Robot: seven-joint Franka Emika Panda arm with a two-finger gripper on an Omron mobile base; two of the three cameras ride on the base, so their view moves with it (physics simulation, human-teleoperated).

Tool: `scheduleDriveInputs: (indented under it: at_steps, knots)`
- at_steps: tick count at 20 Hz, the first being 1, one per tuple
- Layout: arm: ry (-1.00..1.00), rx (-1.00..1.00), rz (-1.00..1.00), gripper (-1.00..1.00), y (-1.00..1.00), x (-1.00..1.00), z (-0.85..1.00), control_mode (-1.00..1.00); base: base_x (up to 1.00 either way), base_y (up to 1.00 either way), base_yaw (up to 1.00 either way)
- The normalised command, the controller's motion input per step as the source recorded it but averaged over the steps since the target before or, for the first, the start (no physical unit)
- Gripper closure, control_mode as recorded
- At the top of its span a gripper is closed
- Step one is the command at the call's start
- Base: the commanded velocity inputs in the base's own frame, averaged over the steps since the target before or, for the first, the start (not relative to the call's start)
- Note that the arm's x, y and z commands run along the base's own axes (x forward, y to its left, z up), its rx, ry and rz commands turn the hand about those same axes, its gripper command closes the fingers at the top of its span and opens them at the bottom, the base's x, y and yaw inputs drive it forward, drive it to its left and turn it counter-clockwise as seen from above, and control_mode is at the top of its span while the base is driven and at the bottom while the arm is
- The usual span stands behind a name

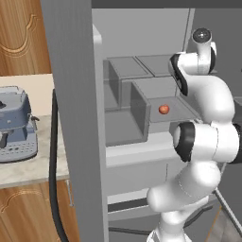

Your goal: Open the fridge, remove the peach, lime, and chicken drumstick, and place them on any counter.

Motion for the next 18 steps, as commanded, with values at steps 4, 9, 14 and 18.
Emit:
scheduleDriveInputs:
  at_steps: [4, 9, 14, 18]
  knots:
    - [-0.06, 0.0, 0.0, -1.0, -0.18, 0.73, -0.14, -1.0, 0.0, 0.0, 0.0]
    - [-0.01, 0.0, 0.0, -1.0, -0.17, 0.75, -0.12, -1.0, 0.0, 0.0, 0.0]
    - [0.0, 0.0, 0.0, -1.0, -0.13, 0.67, -0.08, -1.0, 0.0, 0.0, 0.0]
    - [0.07, 0.0, 0.0, -1.0, -0.17, 0.3, -0.01, -1.0, 0.0, 0.0, 0.0]
